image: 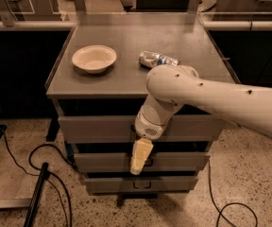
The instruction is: Open top drawer
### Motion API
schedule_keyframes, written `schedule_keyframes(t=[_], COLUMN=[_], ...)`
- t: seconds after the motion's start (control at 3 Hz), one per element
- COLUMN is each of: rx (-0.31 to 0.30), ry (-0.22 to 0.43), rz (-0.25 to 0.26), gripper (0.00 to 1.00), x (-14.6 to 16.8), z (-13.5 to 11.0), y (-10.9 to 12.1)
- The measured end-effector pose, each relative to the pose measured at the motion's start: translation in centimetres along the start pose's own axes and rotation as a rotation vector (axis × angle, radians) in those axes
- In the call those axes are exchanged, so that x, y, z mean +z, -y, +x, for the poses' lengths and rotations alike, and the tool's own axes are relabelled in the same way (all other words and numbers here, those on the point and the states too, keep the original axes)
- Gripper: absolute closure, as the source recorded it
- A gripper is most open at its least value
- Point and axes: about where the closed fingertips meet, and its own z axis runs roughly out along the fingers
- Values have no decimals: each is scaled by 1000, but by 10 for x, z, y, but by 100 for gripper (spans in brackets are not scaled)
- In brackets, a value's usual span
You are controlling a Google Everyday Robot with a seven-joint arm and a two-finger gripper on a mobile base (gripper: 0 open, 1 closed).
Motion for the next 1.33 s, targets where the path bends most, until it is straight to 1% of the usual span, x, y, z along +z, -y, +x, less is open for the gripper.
schedule_keyframes(t=[0.67, 1.0, 1.33], rx=[21, 35, 38], ry=[-6, -5, 3], rz=[-45, -77, -96], gripper=[0, 0, 0], x=[30, 40, 37], z=[10, 16, 16], y=[9, 6, -4])
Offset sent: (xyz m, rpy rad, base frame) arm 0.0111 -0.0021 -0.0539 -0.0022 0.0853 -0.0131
